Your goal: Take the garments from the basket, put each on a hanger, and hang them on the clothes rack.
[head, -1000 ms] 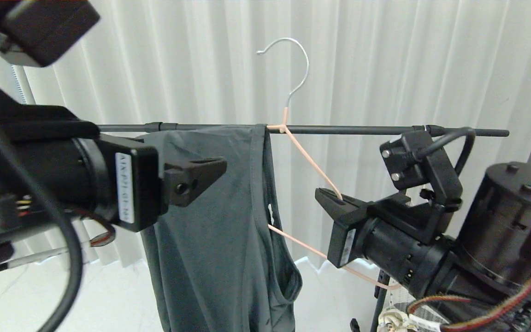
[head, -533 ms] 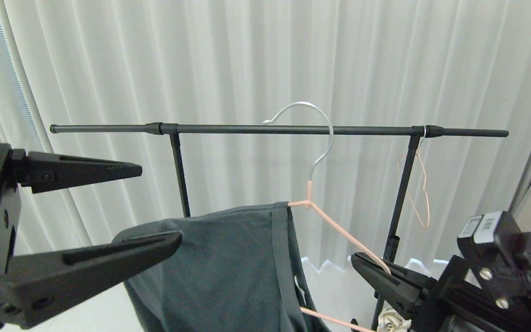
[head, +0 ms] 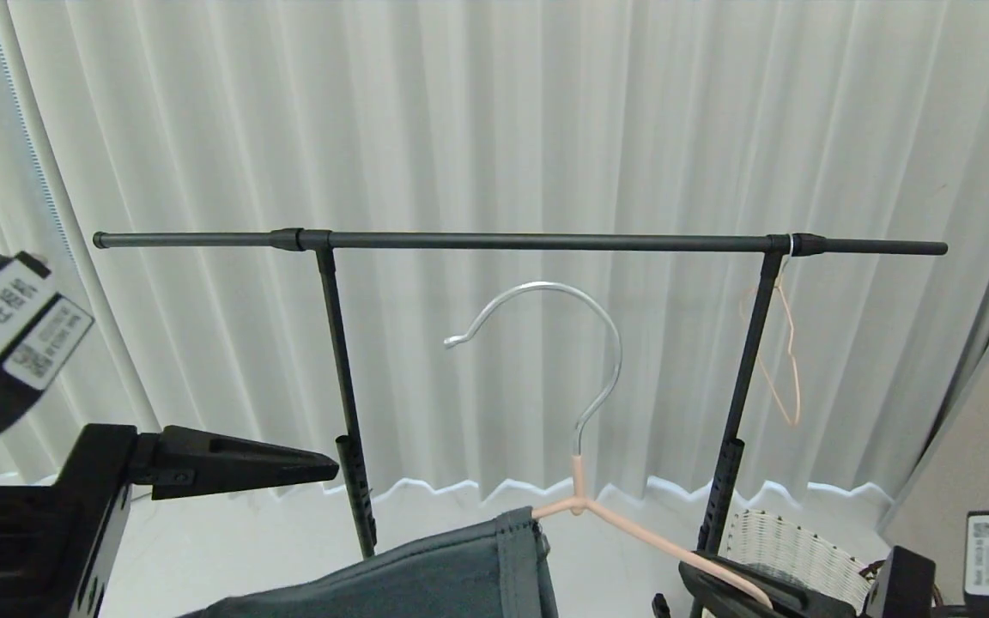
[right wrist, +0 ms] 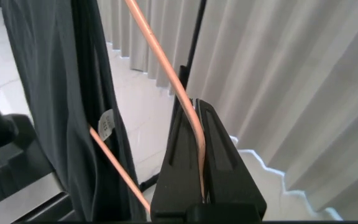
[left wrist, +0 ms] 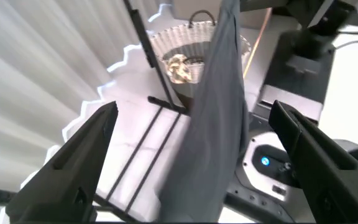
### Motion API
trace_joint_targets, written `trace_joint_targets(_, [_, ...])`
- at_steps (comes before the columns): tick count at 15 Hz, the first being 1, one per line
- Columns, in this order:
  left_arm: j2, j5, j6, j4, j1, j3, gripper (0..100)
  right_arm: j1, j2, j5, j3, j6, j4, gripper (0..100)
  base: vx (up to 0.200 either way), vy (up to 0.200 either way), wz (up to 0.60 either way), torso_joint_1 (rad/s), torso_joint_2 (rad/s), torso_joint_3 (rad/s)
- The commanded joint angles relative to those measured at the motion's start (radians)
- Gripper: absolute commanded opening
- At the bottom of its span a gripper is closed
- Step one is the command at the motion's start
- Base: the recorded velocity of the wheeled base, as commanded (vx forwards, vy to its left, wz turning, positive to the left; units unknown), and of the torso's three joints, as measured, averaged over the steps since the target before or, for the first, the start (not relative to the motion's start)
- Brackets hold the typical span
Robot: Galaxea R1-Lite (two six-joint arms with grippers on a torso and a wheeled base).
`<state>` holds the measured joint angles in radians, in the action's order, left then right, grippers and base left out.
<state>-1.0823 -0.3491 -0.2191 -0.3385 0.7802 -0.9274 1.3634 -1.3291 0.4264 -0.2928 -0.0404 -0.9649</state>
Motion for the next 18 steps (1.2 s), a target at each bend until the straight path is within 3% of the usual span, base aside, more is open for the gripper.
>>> trace_joint_targets(1, [-0.014,-0.001,0.000,0.000,0.042,0.016,100,0.013,-0.008,0.000,0.000,-0.001,0.000,0,0.000,0.000,0.00,0.000,0.00,0.000])
trace_joint_targets(10, [-0.100,-0.001,-0.032,0.026,0.073,0.055,100,0.040,-0.012,0.000,-0.009,0.011,-0.003,0,0.000,0.000,0.00,0.000,0.00,0.000])
trace_joint_targets(11, [-0.100,0.001,-0.040,0.026,0.073,0.058,0,0.040,-0.012,0.000,-0.009,0.011,-0.003,0,0.000,0.000,0.00,0.000,0.00,0.000])
trace_joint_targets(18, [-0.093,0.001,-0.048,0.026,0.073,0.078,0,0.039,-0.010,0.002,-0.022,0.028,-0.003,0,0.000,0.000,0.00,0.000,0.00,0.000])
